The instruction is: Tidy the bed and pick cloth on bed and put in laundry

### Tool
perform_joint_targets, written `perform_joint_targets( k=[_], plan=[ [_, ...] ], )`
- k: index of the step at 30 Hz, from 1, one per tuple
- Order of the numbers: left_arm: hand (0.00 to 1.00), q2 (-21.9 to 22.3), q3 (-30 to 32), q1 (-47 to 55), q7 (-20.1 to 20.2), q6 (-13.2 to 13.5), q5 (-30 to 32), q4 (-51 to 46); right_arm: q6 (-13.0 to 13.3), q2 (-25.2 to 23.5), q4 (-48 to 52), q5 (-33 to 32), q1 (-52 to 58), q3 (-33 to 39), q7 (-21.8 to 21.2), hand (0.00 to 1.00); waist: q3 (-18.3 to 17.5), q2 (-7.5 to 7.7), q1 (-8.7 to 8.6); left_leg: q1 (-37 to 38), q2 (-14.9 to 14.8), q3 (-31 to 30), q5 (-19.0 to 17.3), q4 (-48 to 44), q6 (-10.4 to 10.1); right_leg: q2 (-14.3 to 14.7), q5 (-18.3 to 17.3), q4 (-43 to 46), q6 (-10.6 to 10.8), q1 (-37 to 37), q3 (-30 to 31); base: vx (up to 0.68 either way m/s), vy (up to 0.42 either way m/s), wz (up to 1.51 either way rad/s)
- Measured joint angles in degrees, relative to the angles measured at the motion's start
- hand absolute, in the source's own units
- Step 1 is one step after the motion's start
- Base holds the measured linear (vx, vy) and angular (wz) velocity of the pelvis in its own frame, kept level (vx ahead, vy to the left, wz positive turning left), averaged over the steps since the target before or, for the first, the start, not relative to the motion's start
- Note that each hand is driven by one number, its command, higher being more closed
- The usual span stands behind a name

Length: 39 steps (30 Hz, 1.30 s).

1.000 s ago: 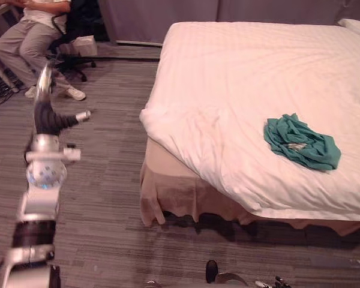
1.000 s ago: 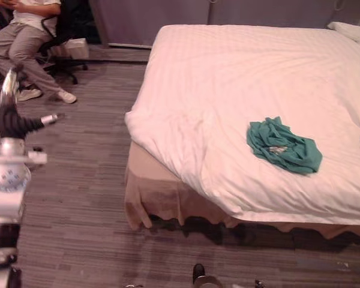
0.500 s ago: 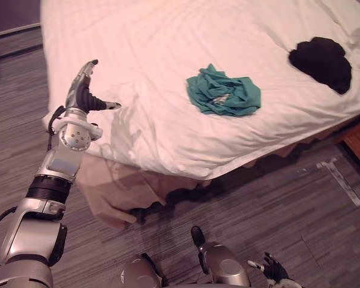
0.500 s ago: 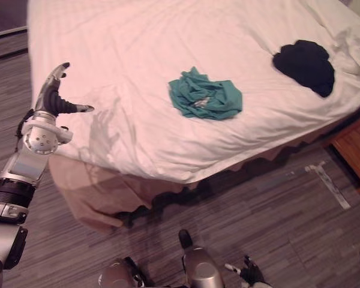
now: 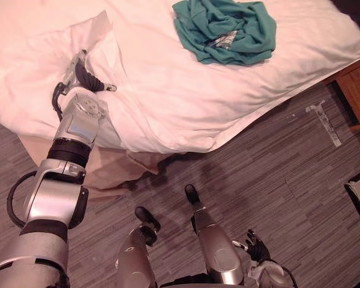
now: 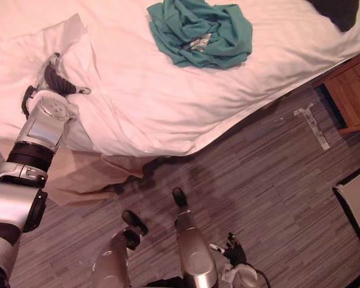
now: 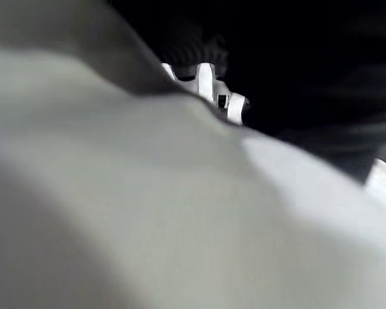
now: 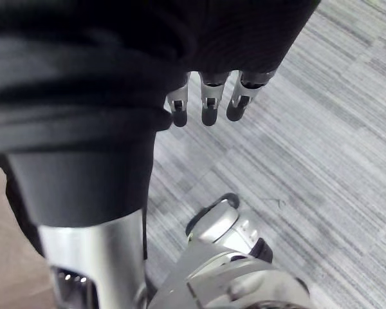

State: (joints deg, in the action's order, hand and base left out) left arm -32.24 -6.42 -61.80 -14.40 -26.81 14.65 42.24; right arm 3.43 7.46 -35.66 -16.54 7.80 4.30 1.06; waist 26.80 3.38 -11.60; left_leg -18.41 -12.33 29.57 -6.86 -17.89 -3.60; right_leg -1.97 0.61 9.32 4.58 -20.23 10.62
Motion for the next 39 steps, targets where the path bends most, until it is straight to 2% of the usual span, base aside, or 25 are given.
perform_joint_targets(
  k=[3,4,5,8,9,10,12,14,15,17,20,22,25,26,28,31,34,36,39],
  plan=[
    [1.0,0.0,2.7,2.5,0.0,0.5,-3.2,-0.4,0.1,0.6,0.1,-3.0,0.1,0.6,0.1,0.0,0.2,-0.3,0.57,2.0,0.0,-0.3,0.8,1.3,-0.4,0.0,0.3,-1.6,-0.5,2.5,-0.8,0.04,-0.042,0.1],
    [1.0,0.0,4.3,4.3,0.0,2.1,-5.5,-0.5,0.0,0.6,0.3,-5.3,0.2,1.6,0.0,0.0,0.3,-0.52,0.92,3.4,0.1,-0.4,1.0,2.0,-0.6,0.0,0.4,-2.2,-0.5,3.9,-0.9,0.07,-0.034,0.04],
    [1.0,0.0,6.2,7.6,0.1,5.2,-8.6,-0.7,0.1,0.7,1.3,-8.4,0.7,3.1,0.1,0.0,0.4,-0.96,1.28,5.4,0.3,-0.4,1.2,3.1,-1.0,0.0,0.4,-3.2,-0.5,6.1,-1.2,0.07,-0.027,0.04],
    [1.0,0.2,9.4,18.6,0.3,11.6,-12.2,-5.9,0.2,1.5,3.4,-10.4,2.1,5.8,0.9,0.0,0.3,-2.19,1.6,8.8,1.0,-1.9,2.0,5.8,-1.6,-0.2,0.2,-5.3,-0.7,10.2,-2.8,0.09,-0.027,0.18],
    [1.0,0.5,10.0,21.4,0.6,12.8,-12.6,-7.4,0.3,1.5,3.6,-10.4,2.6,6.8,1.3,0.0,0.1,-2.48,1.77,9.4,1.2,-2.3,2.2,6.1,-1.7,-0.2,0.2,-5.8,-0.6,11.1,-3.5,0.12,-0.039,0.35],
    [0.0,1.5,11.6,27.3,1.0,14.6,-12.7,-10.4,0.3,1.6,3.4,-10.4,3.3,9.5,1.9,0.0,-0.1,-3.07,2.59,11.1,1.3,-3.1,2.8,7.5,-2.1,-0.2,0.0,-6.0,-0.5,12.8,-5.2,0.1,-0.038,0.36],
    [0.0,3.1,13.2,33.3,1.1,15.7,-12.7,-11.9,0.1,1.8,3.4,-10.4,3.8,13.2,2.4,0.0,-0.7,-4.15,3.27,13.0,1.4,-4.1,3.1,8.9,-2.5,-0.1,-0.2,-6.0,-0.1,14.7,-7.5,0.1,-0.037,0.35],
    [0.0,6.5,14.7,44.5,1.1,16.2,-13.9,-12.2,-0.3,3.9,2.4,-10.4,4.7,19.0,2.6,0.0,-4.1,-6.45,5.08,16.1,2.0,-5.9,3.7,11.5,-3.0,0.0,-0.9,-6.1,0.1,17.7,-10.4,0.11,-0.026,0.4],
    [0.0,7.2,14.7,47.1,1.1,16.1,-14.1,-12.2,-0.7,4.6,1.9,-10.3,4.6,20.2,2.7,0.0,-5.2,-6.71,5.48,16.7,2.2,-6.3,3.8,12.1,-3.0,-0.1,-1.3,-6.2,-0.2,18.3,-10.8,0.08,-0.013,0.38],
    [0.0,9.8,15.7,56.4,1.1,15.2,-15.1,-12.3,-1.8,6.6,-0.1,-6.0,4.3,25.0,4.9,0.0,-9.4,-7.27,7.04,18.4,3.0,-8.4,4.2,13.8,-3.3,-0.4,-2.6,-6.6,-0.4,20.6,-13.0,0.11,-0.018,0.45],
    [0.0,12.2,19.6,65.0,-0.2,13.0,-15.9,-11.0,-2.6,9.0,-2.6,-3.3,3.1,30.8,8.1,0.0,-13.1,-7.05,8.87,19.9,3.6,-10.0,4.7,15.4,-3.5,-0.8,-3.8,-7.1,-1.0,22.8,-15.0,0.06,-0.025,0.39],
    [0.0,13.0,26.8,71.2,-3.1,11.1,-16.0,-5.1,-2.7,12.2,-3.4,-1.4,1.5,34.6,9.8,0.0,-15.1,-6.65,9.6,21.4,4.4,-11.7,5.8,17.6,-3.4,-1.2,-4.6,-7.5,-1.1,24.5,-16.5,0.01,-0.021,0.37],
    [0.0,13.0,35.9,77.6,-5.7,11.2,-19.4,3.6,-2.5,17.4,-3.3,-1.3,-2.1,36.2,10.2,0.0,-17.0,-6.16,11.27,22.7,5.5,-12.3,7.3,20.7,-3.1,-1.7,-5.1,-7.6,-1.6,24.6,-17.0,-0.03,0.002,0.18],
    [0.0,13.3,38.7,79.7,-5.6,11.3,-23.0,6.7,-2.4,19.6,-2.5,-0.6,-4.0,35.8,9.8,1.0,-17.6,-5.87,11.35,22.9,5.9,-12.9,7.9,21.6,-2.9,-2.0,-5.2,-7.8,-1.6,24.6,-17.9,-0.05,0.018,0.23],
    [0.0,14.8,41.4,82.2,-5.3,11.5,-26.2,9.9,-2.3,23.1,-0.5,1.2,-7.8,33.6,8.4,1.0,-18.2,-5.94,11.68,23.5,6.4,-13.0,8.7,23.0,-2.6,-2.3,-5.2,-7.8,-1.6,24.6,-18.1,-0.05,0.036,0.13],
    [0.0,18.8,40.5,84.7,-3.8,11.8,-26.3,11.5,-2.7,27.3,8.1,6.1,-13.2,23.9,5.2,1.0,-18.4,-5.63,11.88,23.3,7.1,-13.7,9.6,23.8,-2.2,-2.9,-5.0,-8.5,-1.3,24.6,-18.6,-0.07,0.044,0.09],
    [0.0,22.2,35.2,84.3,-0.3,12.0,-21.8,11.2,-5.5,28.6,19.1,8.4,-19.0,12.9,-1.0,1.0,-19.0,-4.85,11.98,22.7,7.4,-14.6,9.9,23.8,-1.9,-3.2,-4.9,-8.7,-0.9,24.6,-19.4,-0.05,0.025,0.13],
    [0.0,22.7,31.9,83.5,1.4,12.8,-20.8,10.5,-6.3,28.5,22.5,9.2,-22.4,7.0,-4.9,1.0,-19.4,-4.36,12.3,22.5,7.4,-14.8,10.0,23.8,-1.8,-3.2,-4.9,-8.7,-0.9,24.5,-19.5,-0.01,0.015,0.09],
    [0.0,23.0,27.2,81.8,2.8,14.2,-20.1,10.1,-8.1,27.8,27.3,6.1,-30.5,-5.8,-13.8,1.0,-19.1,-2.62,13.34,22.4,7.5,-14.7,10.3,23.8,-1.6,-3.3,-4.0,-8.9,-1.3,24.4,-19.8,0.02,0.007,-0.04]
  ],
)
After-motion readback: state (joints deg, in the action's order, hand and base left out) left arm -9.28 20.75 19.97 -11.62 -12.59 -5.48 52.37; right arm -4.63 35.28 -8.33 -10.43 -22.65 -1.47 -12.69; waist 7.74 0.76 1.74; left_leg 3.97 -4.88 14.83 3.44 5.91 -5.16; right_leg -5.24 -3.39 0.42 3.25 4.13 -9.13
